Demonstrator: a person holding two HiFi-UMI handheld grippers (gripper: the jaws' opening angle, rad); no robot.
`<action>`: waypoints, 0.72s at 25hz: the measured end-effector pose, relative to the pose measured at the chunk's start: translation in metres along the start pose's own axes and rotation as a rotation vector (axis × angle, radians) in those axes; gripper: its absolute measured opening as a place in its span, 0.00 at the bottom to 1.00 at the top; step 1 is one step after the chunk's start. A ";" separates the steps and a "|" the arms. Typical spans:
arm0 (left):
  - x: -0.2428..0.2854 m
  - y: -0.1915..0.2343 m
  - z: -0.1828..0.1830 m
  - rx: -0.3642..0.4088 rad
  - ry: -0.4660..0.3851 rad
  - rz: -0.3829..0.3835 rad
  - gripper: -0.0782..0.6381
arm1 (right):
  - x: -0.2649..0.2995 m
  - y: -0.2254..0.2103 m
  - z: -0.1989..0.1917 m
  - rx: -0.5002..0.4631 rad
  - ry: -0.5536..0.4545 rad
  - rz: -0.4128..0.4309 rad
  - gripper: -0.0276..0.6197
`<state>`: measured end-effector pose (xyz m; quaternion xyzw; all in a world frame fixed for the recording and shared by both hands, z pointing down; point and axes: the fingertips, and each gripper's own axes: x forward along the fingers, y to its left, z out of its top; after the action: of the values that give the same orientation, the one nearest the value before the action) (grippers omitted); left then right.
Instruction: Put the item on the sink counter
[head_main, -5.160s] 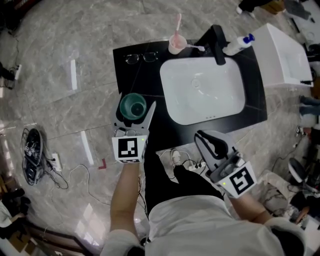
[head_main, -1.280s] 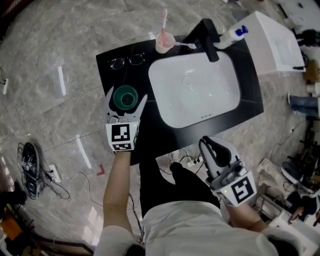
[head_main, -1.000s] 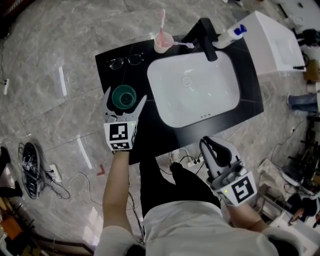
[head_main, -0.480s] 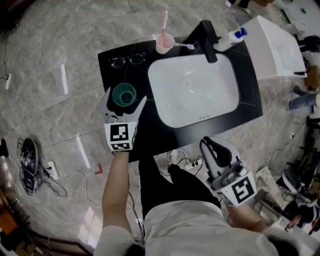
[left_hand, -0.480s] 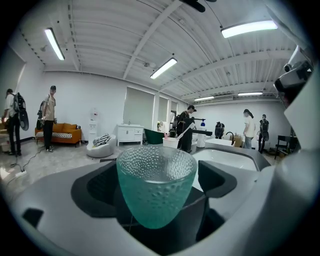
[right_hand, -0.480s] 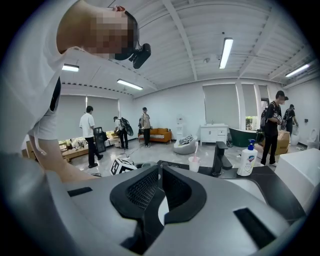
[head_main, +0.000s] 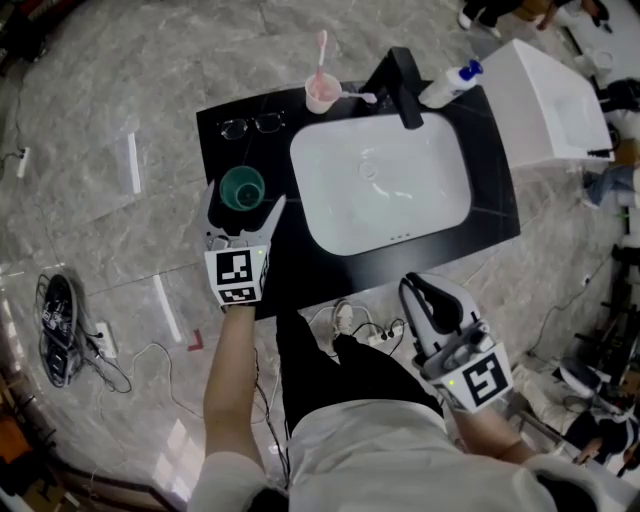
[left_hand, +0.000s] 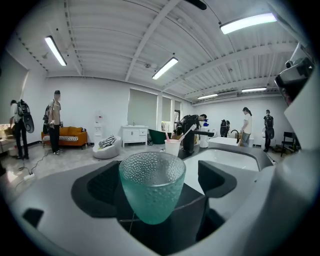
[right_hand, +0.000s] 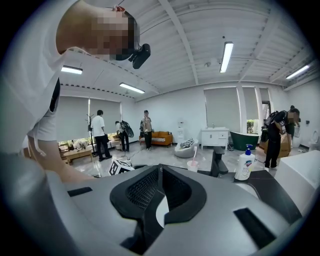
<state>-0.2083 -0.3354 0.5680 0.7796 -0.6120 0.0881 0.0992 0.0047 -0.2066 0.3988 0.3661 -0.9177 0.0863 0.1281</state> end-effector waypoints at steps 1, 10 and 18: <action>-0.001 0.000 0.001 -0.001 -0.001 0.008 0.79 | -0.002 -0.001 0.001 -0.002 -0.004 0.001 0.12; -0.018 0.001 0.003 -0.002 0.027 0.087 0.78 | -0.023 -0.004 0.009 -0.006 -0.036 0.013 0.12; -0.031 -0.007 0.011 -0.004 0.038 0.110 0.77 | -0.033 -0.004 0.020 -0.011 -0.079 0.029 0.12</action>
<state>-0.2089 -0.3078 0.5487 0.7427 -0.6522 0.1071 0.1076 0.0272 -0.1927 0.3702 0.3552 -0.9277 0.0684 0.0926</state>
